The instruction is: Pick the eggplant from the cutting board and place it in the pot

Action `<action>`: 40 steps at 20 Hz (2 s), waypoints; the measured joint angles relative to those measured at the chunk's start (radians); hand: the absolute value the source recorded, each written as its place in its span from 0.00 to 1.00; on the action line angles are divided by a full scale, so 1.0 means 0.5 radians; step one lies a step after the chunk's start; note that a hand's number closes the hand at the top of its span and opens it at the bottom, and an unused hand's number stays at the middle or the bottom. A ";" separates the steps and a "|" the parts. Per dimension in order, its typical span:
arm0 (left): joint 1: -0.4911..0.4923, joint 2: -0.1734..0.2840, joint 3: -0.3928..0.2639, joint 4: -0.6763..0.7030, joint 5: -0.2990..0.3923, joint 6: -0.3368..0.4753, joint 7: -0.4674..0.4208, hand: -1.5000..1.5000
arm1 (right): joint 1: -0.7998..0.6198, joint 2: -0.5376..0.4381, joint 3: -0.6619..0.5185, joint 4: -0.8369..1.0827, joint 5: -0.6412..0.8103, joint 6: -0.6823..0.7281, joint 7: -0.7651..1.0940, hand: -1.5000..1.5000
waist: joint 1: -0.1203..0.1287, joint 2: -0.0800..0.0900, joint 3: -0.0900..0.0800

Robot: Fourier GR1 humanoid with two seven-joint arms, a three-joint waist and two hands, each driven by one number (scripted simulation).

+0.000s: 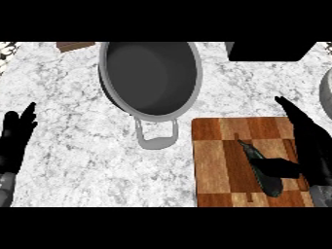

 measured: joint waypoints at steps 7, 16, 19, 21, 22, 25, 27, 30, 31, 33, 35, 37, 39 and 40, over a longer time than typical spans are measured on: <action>-0.030 0.000 0.006 0.017 -0.028 -0.006 0.019 0.50 | -0.271 -0.111 0.077 -0.166 -0.249 0.704 0.588 0.00 | 0.018 0.005 -0.001; -0.067 -0.035 0.003 0.035 -0.060 0.000 0.029 0.50 | -0.453 -0.070 0.145 -0.049 -0.755 0.961 0.807 0.00 | 0.028 0.010 0.001; -0.072 -0.040 0.012 0.048 -0.056 -0.015 0.031 0.50 | -0.495 -0.083 0.170 0.002 -0.826 0.982 0.856 0.00 | 0.023 0.009 0.002; -0.067 -0.034 0.026 0.063 -0.056 -0.027 0.020 0.50 | -0.522 -0.081 0.185 0.035 -0.851 0.985 0.881 0.00 | 0.021 0.008 0.002; -0.061 -0.034 0.030 0.060 -0.056 -0.031 0.016 0.50 | -0.523 -0.094 0.184 0.051 -0.871 0.990 0.882 0.00 | 0.020 0.008 0.003; -0.048 -0.038 0.039 0.047 -0.057 -0.040 0.024 0.50 | -0.521 -0.079 0.227 0.127 -0.857 0.986 0.876 0.00 | 0.020 0.007 0.004; -0.028 -0.036 0.046 0.025 -0.060 -0.046 0.022 0.50 | -0.515 -0.073 0.247 0.149 -0.860 0.983 0.879 0.00 | 0.018 0.006 0.005; -0.023 -0.028 0.075 0.024 -0.041 -0.081 0.016 0.50 | -0.505 -0.072 0.262 0.212 -0.852 0.986 0.849 0.00 | 0.015 0.007 0.006; -0.022 -0.040 0.072 0.013 -0.054 -0.068 0.024 0.50 | -0.501 -0.064 0.270 0.227 -0.841 0.984 0.843 0.00 | 0.014 0.007 0.007; -0.045 -0.058 0.068 0.017 -0.077 -0.055 0.045 0.50 | -0.517 -0.042 0.281 0.282 -0.822 0.983 0.828 0.00 | 0.012 0.008 0.007; -0.055 -0.063 0.076 0.019 -0.088 -0.061 0.050 0.50 | -0.491 -0.017 0.307 0.335 -0.771 0.976 0.792 0.00 | 0.010 0.009 0.008; -0.049 -0.077 0.078 0.015 -0.102 -0.061 0.060 0.50 | -0.476 0.025 0.331 0.373 -0.703 0.961 0.769 0.00 | 0.010 0.009 0.008; -0.048 -0.071 0.103 0.007 -0.090 -0.085 0.067 0.50 | -0.452 0.018 0.328 0.371 -0.676 0.965 0.745 0.00 | 0.007 0.008 0.008; -0.060 -0.074 0.108 0.024 -0.098 -0.089 0.062 0.50 | -0.472 0.027 0.317 0.404 -0.666 0.970 0.736 0.00 | 0.007 0.008 0.008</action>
